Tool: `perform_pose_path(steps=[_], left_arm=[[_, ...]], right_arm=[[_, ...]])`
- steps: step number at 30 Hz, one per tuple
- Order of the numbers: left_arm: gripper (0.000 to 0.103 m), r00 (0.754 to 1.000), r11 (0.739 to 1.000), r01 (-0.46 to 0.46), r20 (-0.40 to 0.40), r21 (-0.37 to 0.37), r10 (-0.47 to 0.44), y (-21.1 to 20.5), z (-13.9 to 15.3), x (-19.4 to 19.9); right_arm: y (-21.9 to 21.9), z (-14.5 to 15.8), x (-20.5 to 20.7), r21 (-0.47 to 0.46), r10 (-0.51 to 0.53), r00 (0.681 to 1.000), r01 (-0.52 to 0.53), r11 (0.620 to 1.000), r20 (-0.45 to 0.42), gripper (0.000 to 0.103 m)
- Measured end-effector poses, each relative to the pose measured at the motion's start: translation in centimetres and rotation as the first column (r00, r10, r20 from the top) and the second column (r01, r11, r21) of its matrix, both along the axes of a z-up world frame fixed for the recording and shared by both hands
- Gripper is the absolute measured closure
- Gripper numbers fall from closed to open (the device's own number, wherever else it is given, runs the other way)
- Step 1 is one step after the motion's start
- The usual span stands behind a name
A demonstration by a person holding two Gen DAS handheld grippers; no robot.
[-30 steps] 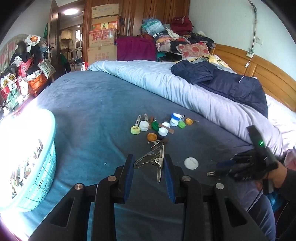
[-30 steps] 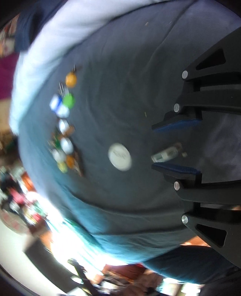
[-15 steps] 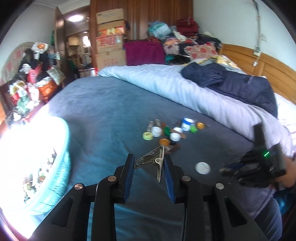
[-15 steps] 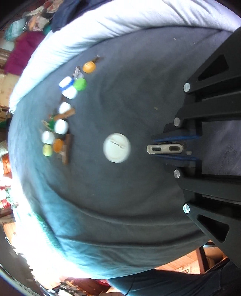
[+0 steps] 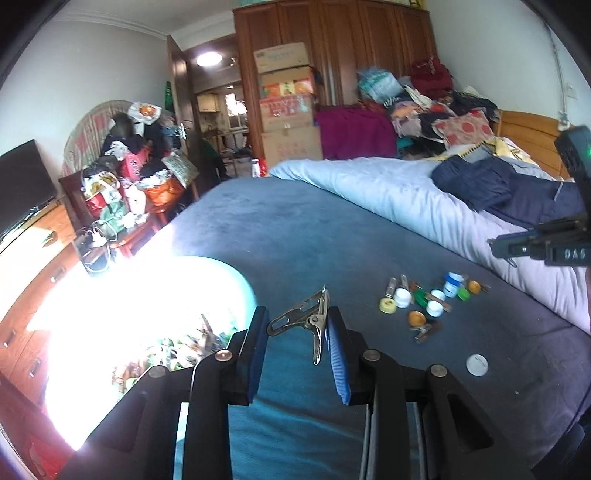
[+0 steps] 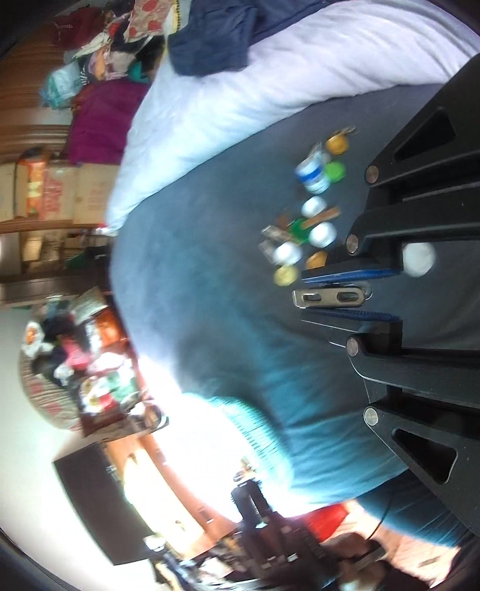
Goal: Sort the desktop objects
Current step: 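Carry both held metal clips toward the teal laundry basket, then open both tools over the teal basket to drop the clips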
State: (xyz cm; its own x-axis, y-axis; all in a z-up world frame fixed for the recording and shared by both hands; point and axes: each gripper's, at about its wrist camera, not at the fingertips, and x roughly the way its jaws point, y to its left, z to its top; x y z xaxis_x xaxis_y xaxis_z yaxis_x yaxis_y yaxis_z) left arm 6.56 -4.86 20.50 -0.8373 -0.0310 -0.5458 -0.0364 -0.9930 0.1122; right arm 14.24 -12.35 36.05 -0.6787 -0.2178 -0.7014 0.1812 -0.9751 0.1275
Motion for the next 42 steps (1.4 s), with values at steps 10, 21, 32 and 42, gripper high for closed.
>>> perform_pose_path(steps=[10, 21, 32, 42], left_arm=[[0.071, 0.992, 0.994, -0.112, -0.056, 0.002, 0.112, -6.3, 2.2, -0.5], [0.071, 0.977, 0.978, -0.21, -0.049, -0.01, 0.21, -12.5, 1.9, -1.9], [0.071, 0.97, 0.97, -0.242, 0.018, -0.013, 0.242, -17.2, 3.0, -5.4], [0.071, 0.951, 0.958, -0.287, 0.12, -0.011, 0.287, -24.7, 5.7, -9.6]], right_arm=[[-7.4, 5.1, -5.1, -0.058, 0.074, 0.996, -0.077, 0.995, -0.057, 0.09], [-14.6, 8.6, -10.0, -0.065, 0.156, 0.984, -0.161, 0.985, -0.084, 0.09], [-18.3, 11.2, -13.9, -0.071, 0.201, 0.978, -0.205, 0.976, -0.064, 0.09], [-22.2, 11.6, -17.2, -0.109, 0.239, 0.971, -0.239, 0.965, -0.016, 0.09]])
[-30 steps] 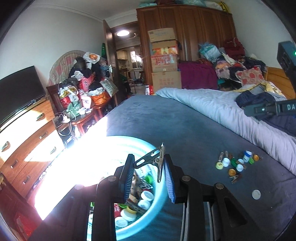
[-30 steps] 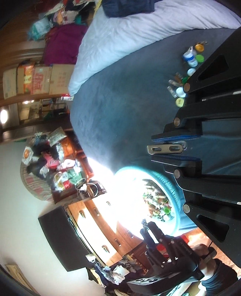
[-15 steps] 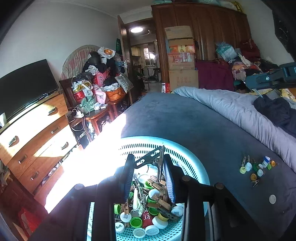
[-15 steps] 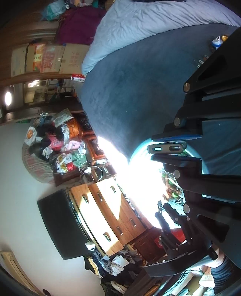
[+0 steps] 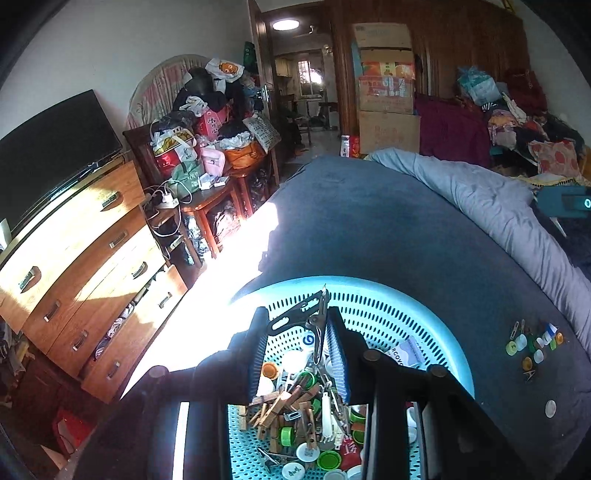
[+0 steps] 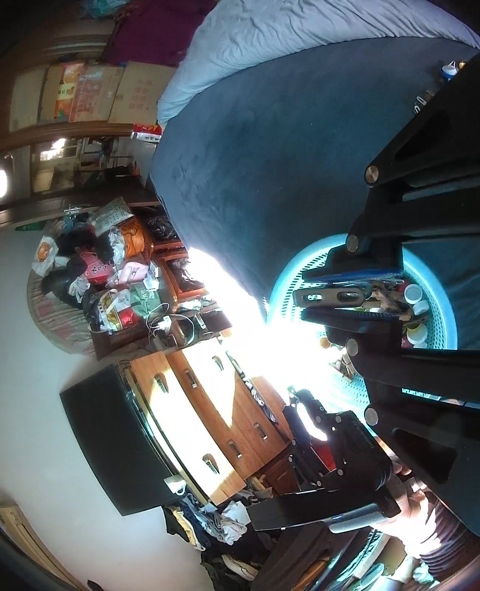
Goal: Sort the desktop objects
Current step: 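Open both tools over the teal basket to drop the clips, then move both open tools back to the caps on the bed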
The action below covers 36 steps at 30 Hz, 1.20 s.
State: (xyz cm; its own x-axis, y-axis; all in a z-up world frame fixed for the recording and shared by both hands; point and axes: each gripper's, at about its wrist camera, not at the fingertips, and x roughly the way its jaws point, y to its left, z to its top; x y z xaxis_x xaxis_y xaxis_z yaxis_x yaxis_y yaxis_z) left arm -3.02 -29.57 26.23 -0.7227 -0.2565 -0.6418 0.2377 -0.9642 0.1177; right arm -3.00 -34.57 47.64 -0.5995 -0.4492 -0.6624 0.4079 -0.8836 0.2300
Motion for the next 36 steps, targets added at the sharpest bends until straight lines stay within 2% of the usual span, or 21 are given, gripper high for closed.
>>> perform_pose_path(steps=[5, 10, 11, 13, 15, 19, 20, 22, 24, 26, 28, 30, 33, 36], left_arm=[[0.071, 0.999, 1.0, 0.007, 0.052, -0.006, -0.007, -1.9, -0.4, -1.5], [0.071, 0.997, 1.0, 0.012, 0.076, -0.008, -0.012, -2.0, -1.8, -2.4], [0.07, 0.996, 1.0, 0.011, 0.083, -0.018, -0.01, -1.8, -2.0, -2.5], [0.062, 0.997, 0.999, 0.008, 0.077, -0.043, -0.005, -1.7, -2.0, -2.4], [0.061, 0.998, 0.998, 0.009, 0.068, -0.062, -0.005, -1.3, -1.6, -2.2], [0.056, 0.999, 0.998, 0.017, 0.05, -0.061, -0.014, -0.6, -0.9, -1.8], [0.056, 0.999, 0.998, 0.029, 0.044, -0.064, -0.026, -0.1, -0.8, -1.6], [0.054, 0.997, 0.995, 0.076, 0.035, -0.072, -0.073, 1.9, -0.7, -1.0], [0.05, 0.988, 0.986, 0.152, 0.026, -0.072, -0.151, 4.7, -1.0, -0.2], [0.045, 0.973, 0.971, 0.229, 0.019, -0.07, -0.228, 7.9, -1.7, 0.5], [0.042, 0.955, 0.953, 0.298, 0.018, -0.047, -0.298, 11.4, -2.7, 1.3], [0.042, 0.934, 0.935, 0.356, 0.027, -0.015, -0.355, 14.8, -4.5, 1.8], [0.042, 0.897, 0.899, 0.438, 0.054, 0.019, -0.438, 19.7, -7.7, 2.2], [0.042, 0.862, 0.869, 0.491, 0.109, 0.063, -0.495, 23.7, -11.8, 2.0]], right_arm=[[-1.1, -0.1, -1.3, -0.023, 0.005, 1.0, -0.004, 1.0, 0.021, 0.09], [-2.3, -1.1, -1.9, -0.022, 0.021, 0.999, -0.02, 1.0, 0.037, 0.09], [-2.6, -1.3, -2.0, -0.029, 0.03, 0.999, -0.028, 0.999, 0.044, 0.088], [-2.9, -1.4, -2.2, -0.036, 0.027, 0.999, -0.025, 0.999, 0.036, 0.084], [-2.8, -1.4, -2.1, -0.06, 0.026, 0.999, -0.024, 0.998, 0.034, 0.074], [-0.6, -0.7, -0.9, -0.094, 0.004, 1.0, -0.004, 0.996, 0.003, 0.067], [0.3, -0.7, 0.0, -0.102, 0.004, 1.0, -0.006, 0.995, -0.011, 0.062], [3.1, -1.0, 2.5, -0.081, -0.012, 0.998, 0.008, 0.997, -0.055, 0.049], [7.1, -2.5, 5.3, -0.029, -0.066, 0.994, 0.064, 0.998, -0.09, 0.02], [11.8, -5.5, 8.0, 0.041, -0.14, 0.986, 0.144, 0.989, -0.086, 0.011], [17.3, -9.4, 10.8, 0.102, -0.229, 0.972, 0.233, 0.967, -0.046, 0.011], [22.7, -13.1, 13.2, 0.152, -0.329, 0.944, 0.323, 0.934, 0.011, 0.013], [30.4, -18.5, 17.3, 0.211, -0.465, 0.881, 0.44, 0.873, 0.087, 0.018], [35.5, -22.4, 19.9, 0.246, -0.552, 0.82, 0.509, 0.825, 0.152, 0.022]])
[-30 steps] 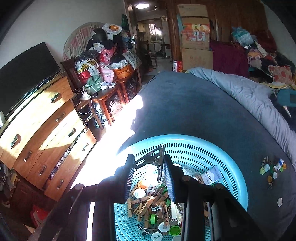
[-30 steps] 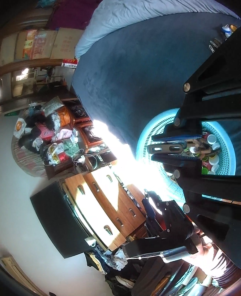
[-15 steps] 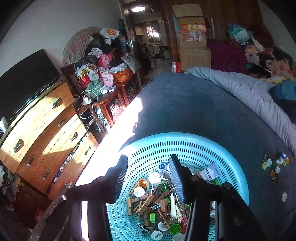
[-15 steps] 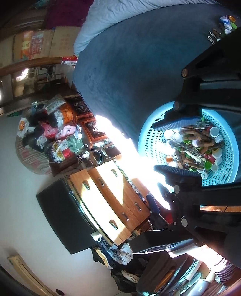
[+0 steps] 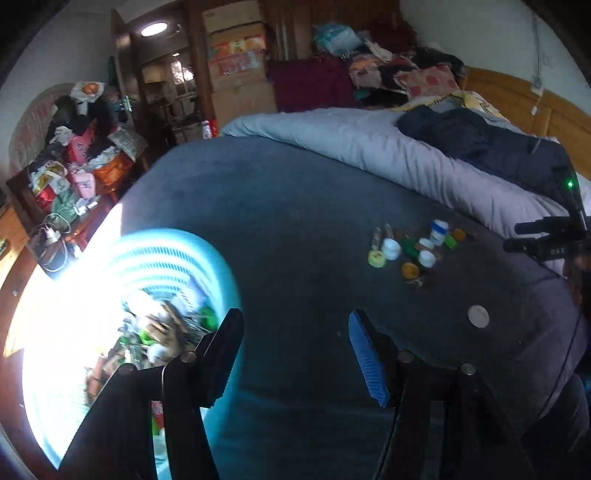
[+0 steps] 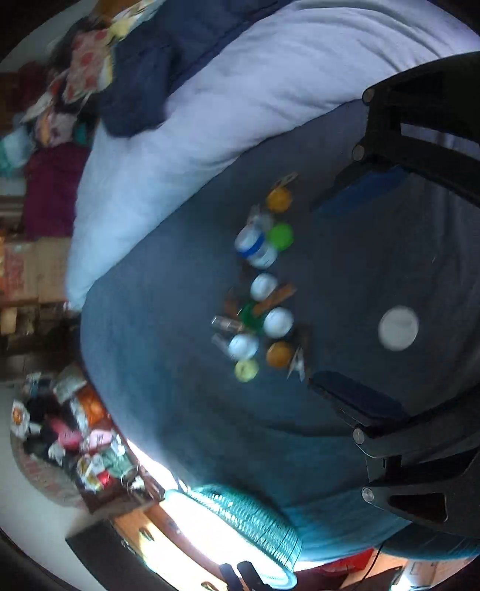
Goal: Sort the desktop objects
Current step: 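Move both open tools back to the caps on the bed, then grasp a clear white lid with the left tool while the right tool grasps a white cap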
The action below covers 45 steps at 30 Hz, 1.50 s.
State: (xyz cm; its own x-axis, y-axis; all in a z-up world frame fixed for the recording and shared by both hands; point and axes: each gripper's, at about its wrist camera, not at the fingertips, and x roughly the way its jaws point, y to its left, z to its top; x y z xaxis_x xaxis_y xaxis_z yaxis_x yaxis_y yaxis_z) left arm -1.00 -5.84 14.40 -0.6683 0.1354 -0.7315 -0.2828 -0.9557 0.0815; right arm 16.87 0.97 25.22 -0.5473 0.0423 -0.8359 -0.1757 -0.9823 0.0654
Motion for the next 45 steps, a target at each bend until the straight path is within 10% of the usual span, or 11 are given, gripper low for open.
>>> perform_pose_path(steps=[8, 19, 27, 35, 37, 42, 45], left_arm=[[0.042, 0.986, 1.0, 0.02, 0.167, 0.016, -0.022, 4.3, -10.5, -2.0], [0.042, 0.982, 0.996, -0.036, 0.19, 0.079, 0.02, 3.8, -14.4, -5.1], [0.038, 0.986, 0.999, -0.016, 0.168, 0.035, 0.01, 5.2, -15.1, -4.9], [0.036, 0.987, 1.0, -0.017, 0.158, 0.025, 0.013, 4.7, -14.7, -4.1], [0.036, 0.988, 1.0, -0.013, 0.154, 0.025, 0.009, 4.6, -14.5, -3.8], [0.036, 0.987, 0.999, -0.008, 0.161, 0.047, 0.0, 4.5, -14.0, -3.4], [0.036, 0.989, 0.997, 0.015, 0.147, 0.079, -0.026, 5.4, -13.2, -3.6]], right_arm=[[7.4, -5.5, -2.1, -0.207, -0.169, 0.986, 0.162, 0.965, -0.013, 0.017], [9.4, -10.7, -11.8, -0.373, -0.215, 0.967, 0.152, 0.915, -0.133, 0.016], [1.0, -11.0, -17.8, -0.442, 0.118, 0.976, -0.189, 0.877, -0.183, 0.014], [-10.8, -8.5, -12.5, -0.544, 0.541, 0.823, -0.536, 0.645, -0.17, 0.017], [-10.9, -7.0, -9.5, -0.475, 0.546, 0.821, -0.552, 0.685, -0.167, 0.017], [-4.0, -6.9, -1.9, -0.432, 0.178, 0.956, -0.266, 0.862, -0.234, 0.015], [-2.0, -9.5, 1.5, -0.434, 0.025, 0.982, -0.105, 0.895, -0.185, 0.015]])
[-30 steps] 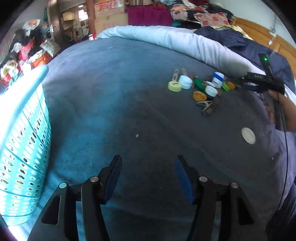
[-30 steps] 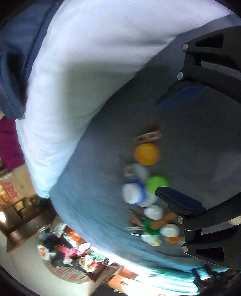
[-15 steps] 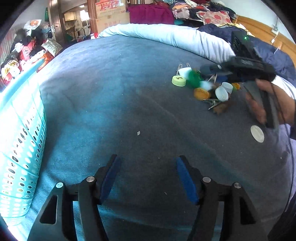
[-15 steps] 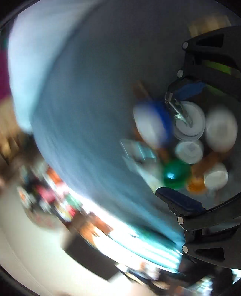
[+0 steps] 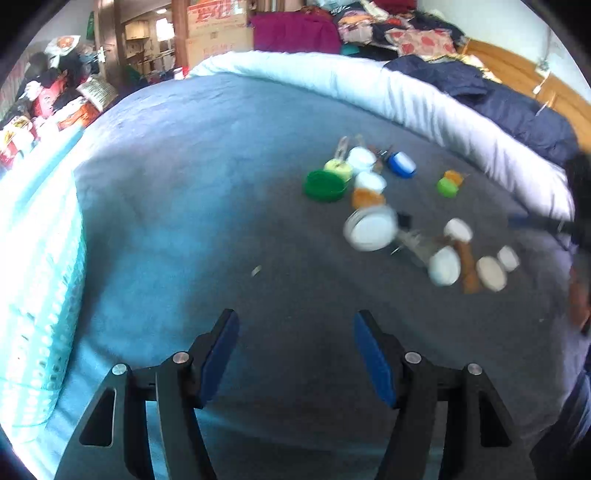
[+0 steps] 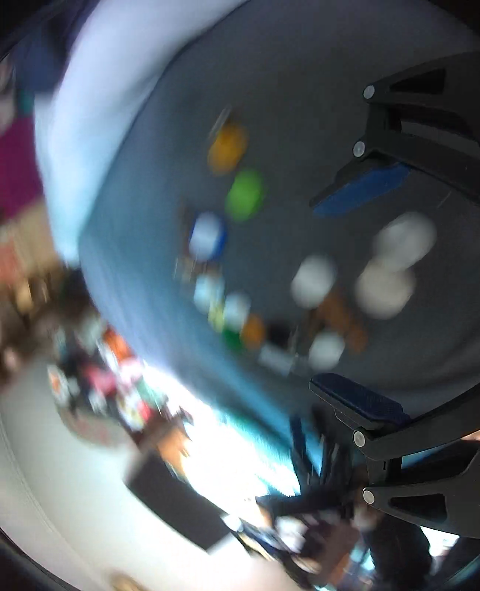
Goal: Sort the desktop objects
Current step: 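Grasp a clear white lid with the left tool while the right tool grasps a white cap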
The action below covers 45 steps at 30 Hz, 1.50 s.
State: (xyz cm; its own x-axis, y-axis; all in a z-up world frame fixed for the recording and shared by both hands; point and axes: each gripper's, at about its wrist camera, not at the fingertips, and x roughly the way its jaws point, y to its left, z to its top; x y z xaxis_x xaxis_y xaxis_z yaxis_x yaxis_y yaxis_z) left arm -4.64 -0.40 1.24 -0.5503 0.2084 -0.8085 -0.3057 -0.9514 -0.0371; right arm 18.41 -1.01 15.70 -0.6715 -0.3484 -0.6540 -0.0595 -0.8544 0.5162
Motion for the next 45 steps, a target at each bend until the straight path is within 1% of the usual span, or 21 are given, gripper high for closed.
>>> perform_pose_path(steps=[2, 4, 5, 8, 10, 15, 17, 19, 21, 26, 29, 31, 32, 35, 38, 40, 41, 42, 43, 44, 45], left_arm=[[0.036, 0.998, 0.999, 0.043, -0.037, -0.007, -0.043, 1.2, 0.8, -0.2], [0.036, 0.995, 0.997, 0.07, -0.07, -0.023, -0.072, 2.6, 1.4, -0.9], [0.036, 0.995, 0.997, 0.074, -0.069, -0.003, -0.074, 3.1, 1.5, -1.7], [0.036, 0.998, 0.994, 0.068, -0.015, 0.09, -0.067, 3.8, 1.3, -3.7], [0.036, 0.999, 0.996, 0.053, -0.01, 0.076, -0.053, 4.6, 0.8, -4.5], [0.037, 0.998, 0.997, 0.05, 0.03, 0.053, -0.052, 6.5, -0.6, -5.7], [0.041, 0.998, 0.997, 0.048, 0.027, 0.063, -0.05, 6.5, -0.7, -5.8], [0.054, 0.999, 0.997, 0.037, 0.028, 0.07, -0.039, 6.2, -0.8, -6.1], [0.062, 0.999, 0.998, 0.023, 0.044, 0.051, -0.025, 6.3, -1.3, -6.6], [0.062, 0.999, 0.999, 0.042, 0.013, 0.033, -0.043, 6.7, -1.5, -6.0], [0.061, 1.0, 0.999, 0.012, 0.024, 0.044, -0.013, 6.1, -2.0, -6.4], [0.062, 1.0, 1.0, -0.004, -0.002, 0.022, 0.004, 6.2, -1.5, -6.3], [0.062, 1.0, 1.0, -0.011, -0.019, 0.023, 0.011, 6.0, -1.2, -6.1], [0.062, 0.996, 0.997, -0.066, -0.054, 0.033, 0.068, 4.3, -0.6, -5.7], [0.062, 0.994, 0.993, -0.103, -0.029, 0.063, 0.105, 2.8, -1.0, -5.9], [0.062, 0.994, 0.993, -0.101, -0.027, 0.061, 0.103, 2.8, -1.3, -5.9], [0.062, 0.995, 0.994, -0.097, -0.03, 0.057, 0.099, 2.8, -1.3, -5.9], [0.062, 0.995, 0.994, -0.093, -0.031, 0.054, 0.095, 2.8, -1.4, -5.9], [0.062, 0.995, 0.994, -0.093, -0.032, 0.055, 0.095, 2.7, -1.4, -5.8], [0.062, 0.995, 0.994, -0.093, -0.032, 0.056, 0.095, 2.6, -1.5, -5.8], [0.062, 0.995, 0.994, -0.091, -0.031, 0.058, 0.093, 2.4, -1.6, -5.6]], right_arm=[[0.6, -2.3, 1.5, -0.037, -0.062, 0.998, 0.063, 0.997, 0.032, 0.016], [0.4, -3.3, 2.6, -0.066, -0.096, 0.995, 0.095, 0.993, -0.012, 0.022], [0.3, -3.5, 2.6, -0.07, -0.106, 0.994, 0.105, 0.992, -0.016, 0.022], [0.3, -3.8, 1.8, -0.066, -0.112, 0.993, 0.11, 0.992, -0.028, 0.018], [0.8, -3.7, 2.0, -0.056, -0.108, 0.994, 0.106, 0.993, -0.035, 0.018], [1.7, -3.8, 2.1, -0.082, -0.107, 0.993, 0.103, 0.991, -0.047, 0.017], [2.4, -3.3, 2.8, -0.082, -0.106, 0.993, 0.102, 0.991, -0.052, 0.017], [3.2, -2.9, 3.4, -0.083, -0.105, 0.993, 0.1, 0.992, -0.054, 0.017], [3.5, -2.8, 3.8, -0.082, -0.104, 0.993, 0.1, 0.992, -0.055, 0.017], [3.4, -2.7, 4.0, -0.079, -0.103, 0.993, 0.099, 0.992, -0.055, 0.017], [3.3, -2.6, 4.1, -0.07, -0.101, 0.993, 0.097, 0.993, -0.054, 0.016], [3.2, -2.4, 4.2, -0.049, -0.115, 0.992, 0.112, 0.992, -0.044, 0.019], [3.0, -2.1, 4.2, -0.031, -0.115, 0.993, 0.114, 0.993, -0.038, 0.022], [2.4, -0.8, 4.0, 0.012, -0.108, 0.992, 0.109, 0.994, -0.058, 0.02], [1.5, 0.0, 2.2, 0.003, -0.071, 0.995, 0.071, 0.997, -0.073, 0.02], [0.1, 0.5, 0.3, 0.06, -0.042, 0.997, 0.046, 0.997, -0.07, 0.026], [-0.6, 0.6, -0.6, 0.086, -0.026, 0.998, 0.031, 0.996, -0.061, 0.031], [-1.3, 0.7, -1.5, 0.112, -0.016, 0.999, 0.021, 0.993, -0.047, 0.04], [-2.0, 0.7, -2.5, 0.131, -0.005, 0.999, 0.009, 0.991, -0.032, 0.046], [-2.8, 0.6, -3.3, 0.15, 0.005, 1.0, -0.002, 0.989, -0.019, 0.054], [-3.3, 0.5, -3.8, 0.17, 0.009, 1.0, -0.007, 0.985, -0.01, 0.058]])
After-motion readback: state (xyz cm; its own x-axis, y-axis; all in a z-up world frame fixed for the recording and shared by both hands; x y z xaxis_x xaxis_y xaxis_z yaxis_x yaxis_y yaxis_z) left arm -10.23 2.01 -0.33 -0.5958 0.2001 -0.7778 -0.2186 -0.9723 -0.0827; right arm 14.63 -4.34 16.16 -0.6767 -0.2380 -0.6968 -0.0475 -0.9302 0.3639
